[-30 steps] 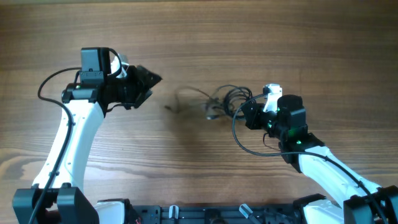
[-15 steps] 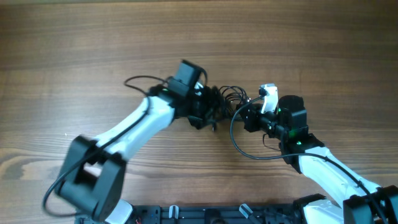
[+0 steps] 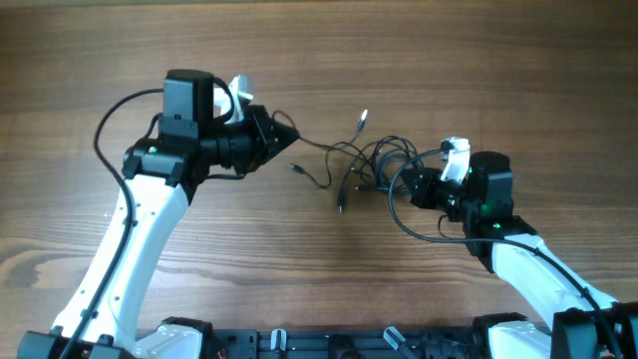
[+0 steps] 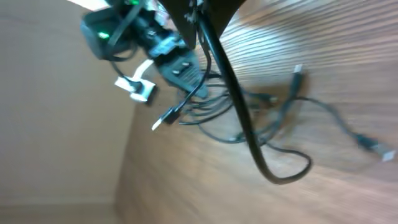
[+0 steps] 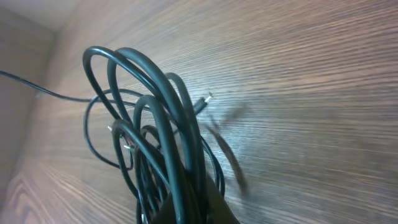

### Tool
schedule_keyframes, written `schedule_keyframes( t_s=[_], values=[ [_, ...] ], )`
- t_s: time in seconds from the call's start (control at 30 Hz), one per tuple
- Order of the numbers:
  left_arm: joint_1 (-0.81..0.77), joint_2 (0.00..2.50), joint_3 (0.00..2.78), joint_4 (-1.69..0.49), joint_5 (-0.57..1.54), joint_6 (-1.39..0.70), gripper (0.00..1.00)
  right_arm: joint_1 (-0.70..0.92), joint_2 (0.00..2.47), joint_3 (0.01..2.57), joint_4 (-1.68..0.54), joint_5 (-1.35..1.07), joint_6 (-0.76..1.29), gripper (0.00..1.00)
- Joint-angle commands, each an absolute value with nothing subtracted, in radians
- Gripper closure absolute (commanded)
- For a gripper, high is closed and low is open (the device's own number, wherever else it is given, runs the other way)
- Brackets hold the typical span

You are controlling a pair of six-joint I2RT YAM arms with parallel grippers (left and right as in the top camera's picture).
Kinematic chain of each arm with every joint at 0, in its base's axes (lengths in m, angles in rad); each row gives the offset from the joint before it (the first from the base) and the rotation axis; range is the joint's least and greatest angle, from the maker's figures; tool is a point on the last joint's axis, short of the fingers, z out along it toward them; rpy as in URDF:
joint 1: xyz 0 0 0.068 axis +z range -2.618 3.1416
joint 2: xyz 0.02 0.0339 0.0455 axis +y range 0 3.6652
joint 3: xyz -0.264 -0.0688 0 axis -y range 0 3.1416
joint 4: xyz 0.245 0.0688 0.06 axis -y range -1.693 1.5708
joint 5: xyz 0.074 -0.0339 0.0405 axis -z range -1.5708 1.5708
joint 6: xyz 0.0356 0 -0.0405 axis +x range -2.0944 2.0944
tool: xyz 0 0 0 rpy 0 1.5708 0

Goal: Untangle cables

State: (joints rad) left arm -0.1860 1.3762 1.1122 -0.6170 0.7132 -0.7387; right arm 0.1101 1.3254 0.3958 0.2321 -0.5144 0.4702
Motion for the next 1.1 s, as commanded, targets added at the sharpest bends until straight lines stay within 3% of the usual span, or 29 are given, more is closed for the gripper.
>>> schedule_keyframes(
  t_s=[0.0,0.03,0.1,0.17,0.27,0.37,0.43,0.7,0.77,0.83,0.9,0.97,1.0,1.07],
  values=[
    [-0.182,1.390,1.113,-0.677,0.482,-0.688,0.48,0.107,1.289,0.398,0.258,-0.618,0.447,0.96],
    [-0.184,1.390,1.113,-0.693,0.459,-0.688,0.00,0.107,1.256,0.398,0.331,-0.764,0.456,0.96],
    [-0.191,1.390,1.113,-0.689,0.467,-0.685,0.00,0.107,1.241,0.398,0.398,-0.850,0.627,0.95],
    [-0.207,1.390,1.113,-0.656,0.568,-0.534,0.00,0.107,1.242,0.398,0.418,-0.942,0.781,0.95],
    [-0.233,1.390,1.113,-0.616,0.802,-0.266,0.00,0.107,1.242,0.398,0.480,-1.092,0.648,0.95],
    [-0.284,1.390,1.113,-0.621,0.955,-0.018,0.00,0.107,1.242,0.398,0.485,-1.109,0.797,0.95],
    [-0.340,1.390,1.113,-0.620,0.928,0.095,0.00,0.107,1.242,0.398,0.487,-1.154,0.876,0.95],
    [-0.555,1.414,1.113,-0.575,0.591,0.054,0.00,0.107,1.242,0.398,0.573,-1.251,0.944,0.95],
    [-0.577,1.445,1.113,-0.563,0.434,-0.060,0.05,0.107,1.242,0.398,0.574,-1.285,0.943,0.95],
    [-0.579,1.486,1.113,-0.560,0.392,-0.113,0.18,0.107,1.242,0.398,0.582,-1.296,0.943,0.95],
    [-0.579,1.526,1.113,-0.560,0.391,-0.114,0.43,0.107,1.242,0.398,0.619,-1.311,0.945,0.96],
    [-0.573,1.542,1.113,-0.560,0.390,-0.114,0.89,0.107,1.242,0.398,0.627,-1.309,0.929,0.95],
    [-0.564,1.539,1.113,-0.556,0.388,-0.122,0.96,0.107,1.242,0.398,0.627,-1.306,0.896,0.94],
    [-0.526,1.500,1.113,-0.545,0.379,-0.178,0.96,0.107,1.242,0.398,0.611,-1.285,0.799,0.80]
  ],
)
